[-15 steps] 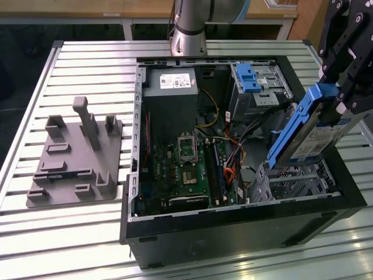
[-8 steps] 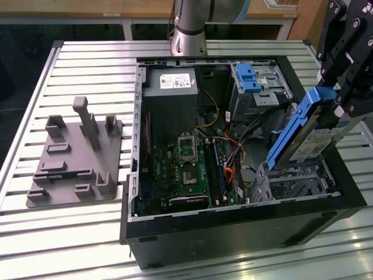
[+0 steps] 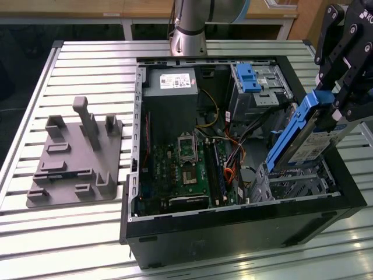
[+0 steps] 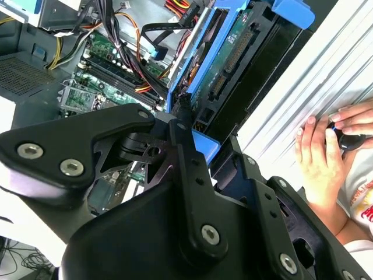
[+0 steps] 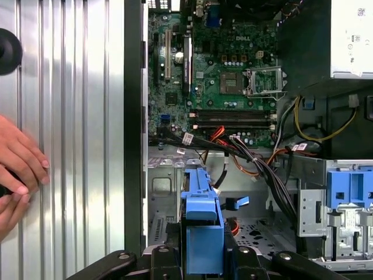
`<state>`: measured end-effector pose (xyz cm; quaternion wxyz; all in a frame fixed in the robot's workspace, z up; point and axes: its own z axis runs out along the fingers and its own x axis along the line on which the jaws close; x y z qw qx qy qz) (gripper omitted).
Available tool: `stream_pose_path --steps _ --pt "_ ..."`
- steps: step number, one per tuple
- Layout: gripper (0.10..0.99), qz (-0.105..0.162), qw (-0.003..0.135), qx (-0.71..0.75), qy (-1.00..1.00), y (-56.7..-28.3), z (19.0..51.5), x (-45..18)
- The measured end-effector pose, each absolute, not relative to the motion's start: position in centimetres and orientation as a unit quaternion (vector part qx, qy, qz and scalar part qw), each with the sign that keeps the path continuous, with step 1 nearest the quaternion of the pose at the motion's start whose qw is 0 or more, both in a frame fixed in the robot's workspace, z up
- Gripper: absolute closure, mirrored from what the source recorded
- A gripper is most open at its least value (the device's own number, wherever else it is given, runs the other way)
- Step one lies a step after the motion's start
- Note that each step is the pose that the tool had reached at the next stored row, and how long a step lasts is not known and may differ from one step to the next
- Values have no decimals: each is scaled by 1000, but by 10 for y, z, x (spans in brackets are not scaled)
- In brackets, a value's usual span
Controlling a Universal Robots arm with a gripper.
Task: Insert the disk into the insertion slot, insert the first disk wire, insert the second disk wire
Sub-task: 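Insert the disk into the insertion slot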
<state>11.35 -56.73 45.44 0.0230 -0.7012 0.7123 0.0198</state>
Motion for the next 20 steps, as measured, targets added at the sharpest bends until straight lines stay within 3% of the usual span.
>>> stream_pose_path --steps 20 --pt "722 20 23 -701 712 -569 441 114"
